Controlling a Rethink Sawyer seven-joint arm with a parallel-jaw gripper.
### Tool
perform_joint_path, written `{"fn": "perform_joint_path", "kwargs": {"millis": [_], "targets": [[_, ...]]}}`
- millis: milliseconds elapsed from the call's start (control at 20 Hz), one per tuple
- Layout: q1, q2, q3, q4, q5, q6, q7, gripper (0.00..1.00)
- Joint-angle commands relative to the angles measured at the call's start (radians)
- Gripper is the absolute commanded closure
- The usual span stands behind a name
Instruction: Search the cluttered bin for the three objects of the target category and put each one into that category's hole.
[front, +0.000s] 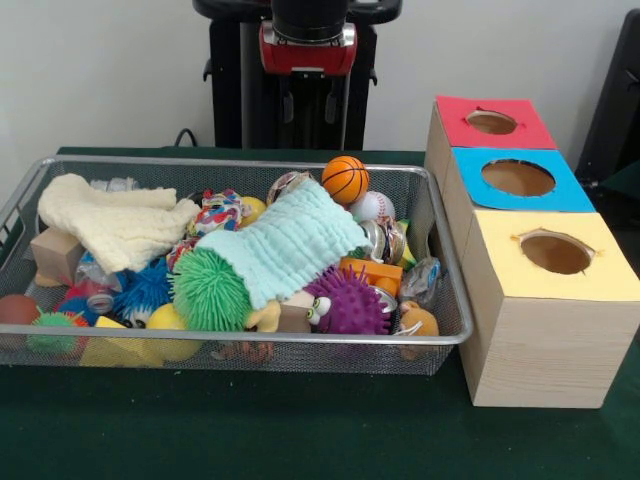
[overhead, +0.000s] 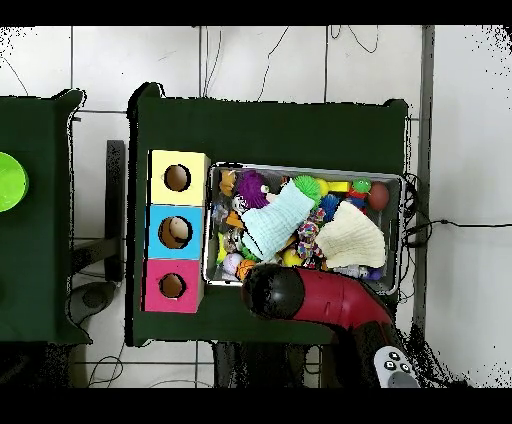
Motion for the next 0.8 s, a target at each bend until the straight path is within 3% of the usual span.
{"fn": "perform_joint_path", "kwargs": {"millis": [50, 800], "targets": [[-0.023, 0.057, 0.106, -0.108, -0.058, -0.008, -0.034, 0.0], [0.048, 0.228, 0.087, -0.294, -0.04, -0.004, 0.025, 0.0]]}}
